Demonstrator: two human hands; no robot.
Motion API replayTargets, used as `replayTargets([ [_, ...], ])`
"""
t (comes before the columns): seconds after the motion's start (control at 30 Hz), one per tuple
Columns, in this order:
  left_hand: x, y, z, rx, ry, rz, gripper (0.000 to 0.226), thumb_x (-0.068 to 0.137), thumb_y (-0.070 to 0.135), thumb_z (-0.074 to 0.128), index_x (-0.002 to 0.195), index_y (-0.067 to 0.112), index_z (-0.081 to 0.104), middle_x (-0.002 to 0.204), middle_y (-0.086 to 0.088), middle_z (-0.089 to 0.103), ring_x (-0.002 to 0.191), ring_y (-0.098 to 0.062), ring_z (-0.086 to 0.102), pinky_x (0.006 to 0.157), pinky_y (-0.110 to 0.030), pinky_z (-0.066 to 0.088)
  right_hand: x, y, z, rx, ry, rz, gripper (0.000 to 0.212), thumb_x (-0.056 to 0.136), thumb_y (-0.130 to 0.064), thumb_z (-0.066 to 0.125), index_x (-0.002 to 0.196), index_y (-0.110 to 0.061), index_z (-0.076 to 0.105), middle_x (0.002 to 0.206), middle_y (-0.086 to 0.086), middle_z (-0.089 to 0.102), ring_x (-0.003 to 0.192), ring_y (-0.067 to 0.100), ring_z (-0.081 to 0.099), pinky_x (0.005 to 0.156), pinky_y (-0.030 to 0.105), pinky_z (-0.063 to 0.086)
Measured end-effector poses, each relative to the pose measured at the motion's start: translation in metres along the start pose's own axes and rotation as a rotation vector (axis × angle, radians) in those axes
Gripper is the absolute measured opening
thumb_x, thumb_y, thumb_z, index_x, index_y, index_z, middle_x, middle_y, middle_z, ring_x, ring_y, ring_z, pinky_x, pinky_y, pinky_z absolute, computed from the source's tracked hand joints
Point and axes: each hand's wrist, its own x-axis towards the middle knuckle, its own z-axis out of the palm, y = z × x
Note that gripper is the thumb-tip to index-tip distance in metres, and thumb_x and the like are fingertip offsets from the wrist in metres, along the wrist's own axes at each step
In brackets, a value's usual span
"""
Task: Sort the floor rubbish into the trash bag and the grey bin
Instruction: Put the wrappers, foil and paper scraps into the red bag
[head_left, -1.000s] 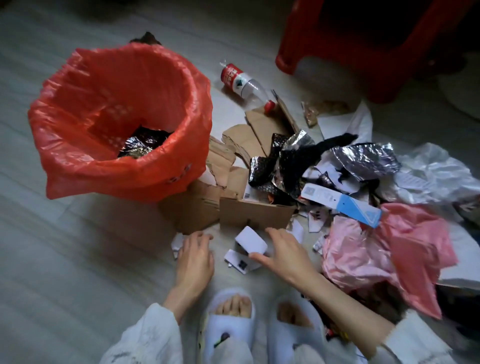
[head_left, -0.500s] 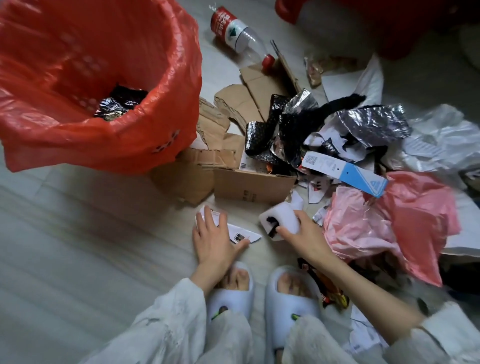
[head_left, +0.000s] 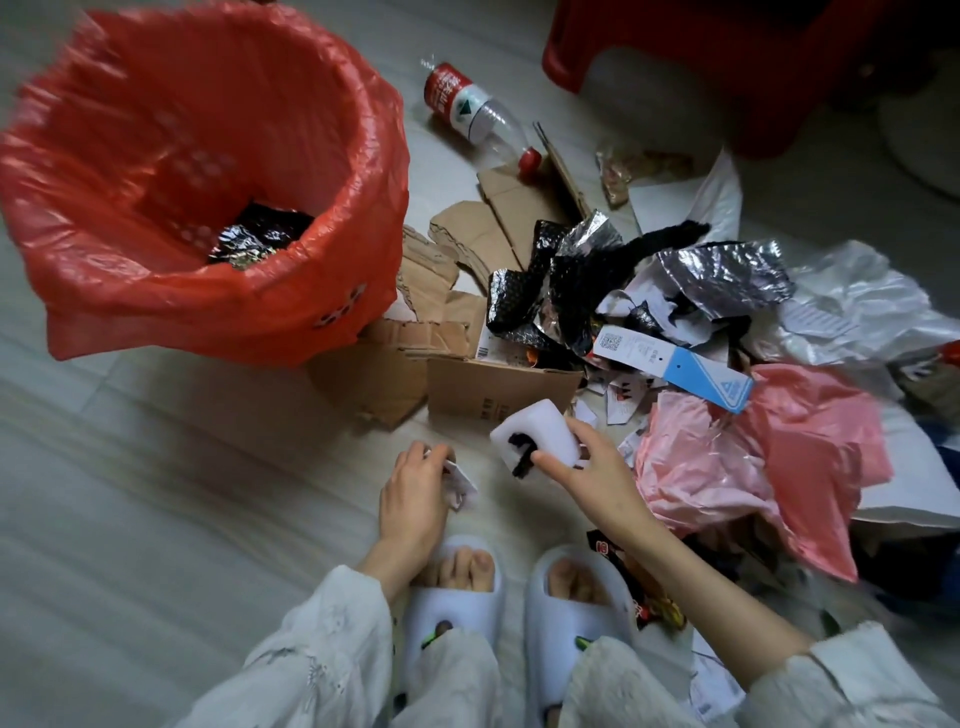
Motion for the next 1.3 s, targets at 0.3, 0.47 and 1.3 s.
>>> replayTargets([
  [0.3, -0.005, 0.034, -0.105, -0.257, 0.547, 0.272, 0.023, 0.078, -0.001, 0.052, 0.092, 0.012, 0.064, 0.091, -0.004, 0.058, 0.086, -0.020, 0.054, 0.071, -0.026, 0.041, -0.014, -0.120, -0.037, 0.209, 0.112, -0.378, 0.033, 0.083, -0.026, 0.067, 0.111, -0.021, 0.048, 0.100, -0.012, 0.056, 0.091, 0.005, 0.055, 0.075, 0.019, 0.047],
  [0.47, 0.002, 0.037, -0.184, -0.249, 0.834, 0.301, 0.028, 0.080, 0.011, 0.040, 0.095, 0.011, 0.064, 0.092, -0.006, 0.060, 0.089, -0.023, 0.055, 0.079, -0.026, 0.040, -0.008, -0.205, -0.039, 0.323, 0.058, -0.472, 0.029, 0.087, -0.033, 0.061, 0.112, -0.019, 0.055, 0.100, -0.004, 0.061, 0.086, 0.007, 0.057, 0.064, 0.016, 0.043],
  [1.3, 0.008, 0.066, -0.106, 0.046, 0.280, 0.711, 0.032, 0.072, 0.002, 0.042, 0.098, 0.011, 0.058, 0.093, -0.007, 0.058, 0.084, -0.027, 0.057, 0.067, -0.037, 0.049, 0.007, -0.085, -0.056, 0.167, 0.021, 0.110, 0.023, 0.095, -0.010, 0.043, 0.080, -0.005, 0.060, 0.086, 0.018, 0.062, 0.066, 0.019, 0.059, 0.059, 0.023, 0.049],
])
